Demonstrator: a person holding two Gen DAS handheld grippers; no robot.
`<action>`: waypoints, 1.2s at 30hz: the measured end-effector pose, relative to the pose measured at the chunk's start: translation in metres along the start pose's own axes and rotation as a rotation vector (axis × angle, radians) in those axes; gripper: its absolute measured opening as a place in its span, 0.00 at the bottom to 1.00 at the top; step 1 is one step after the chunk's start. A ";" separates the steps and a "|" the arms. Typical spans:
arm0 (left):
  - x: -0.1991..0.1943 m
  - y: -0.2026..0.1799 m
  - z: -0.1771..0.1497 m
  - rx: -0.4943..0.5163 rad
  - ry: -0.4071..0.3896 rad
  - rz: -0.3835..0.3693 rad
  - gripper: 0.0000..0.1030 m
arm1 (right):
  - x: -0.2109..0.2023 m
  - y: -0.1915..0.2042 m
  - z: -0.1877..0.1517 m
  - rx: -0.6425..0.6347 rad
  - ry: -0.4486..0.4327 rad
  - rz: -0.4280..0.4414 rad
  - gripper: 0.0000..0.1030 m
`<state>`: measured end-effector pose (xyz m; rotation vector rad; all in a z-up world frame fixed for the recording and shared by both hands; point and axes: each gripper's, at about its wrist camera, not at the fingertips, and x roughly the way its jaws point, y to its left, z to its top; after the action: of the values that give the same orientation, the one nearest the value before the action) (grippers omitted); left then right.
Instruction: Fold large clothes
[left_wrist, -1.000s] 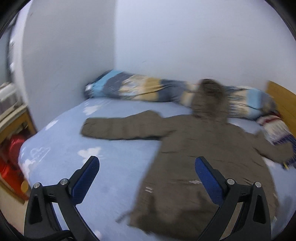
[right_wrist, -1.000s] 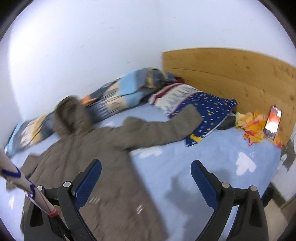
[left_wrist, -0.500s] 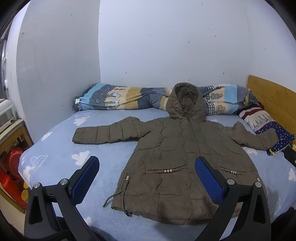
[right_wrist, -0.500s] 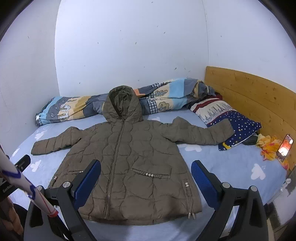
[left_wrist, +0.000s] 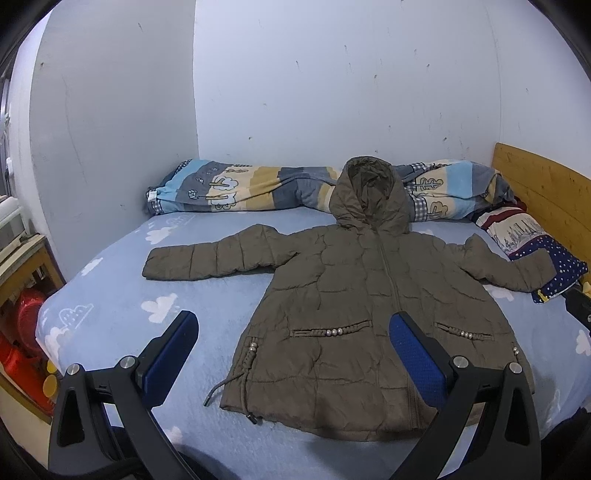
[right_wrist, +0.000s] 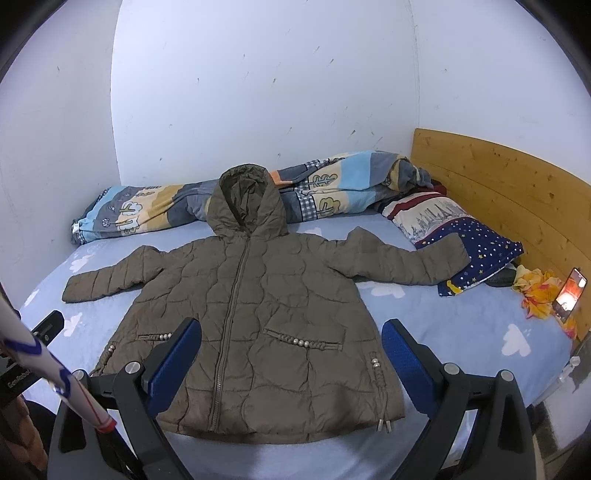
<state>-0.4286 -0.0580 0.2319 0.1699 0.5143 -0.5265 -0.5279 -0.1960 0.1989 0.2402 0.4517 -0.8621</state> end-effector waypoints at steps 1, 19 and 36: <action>0.000 -0.001 0.001 0.000 0.000 0.001 1.00 | 0.000 0.000 0.000 0.000 0.002 -0.001 0.97; -0.017 -0.005 0.002 0.023 -0.041 -0.008 1.00 | -0.011 -0.002 0.000 0.004 -0.014 0.009 0.97; 0.040 -0.068 0.061 0.090 -0.068 -0.083 1.00 | 0.028 -0.077 -0.010 0.147 0.076 0.022 0.98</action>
<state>-0.4080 -0.1509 0.2620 0.2168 0.4331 -0.6348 -0.5745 -0.2600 0.1753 0.4135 0.4558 -0.8679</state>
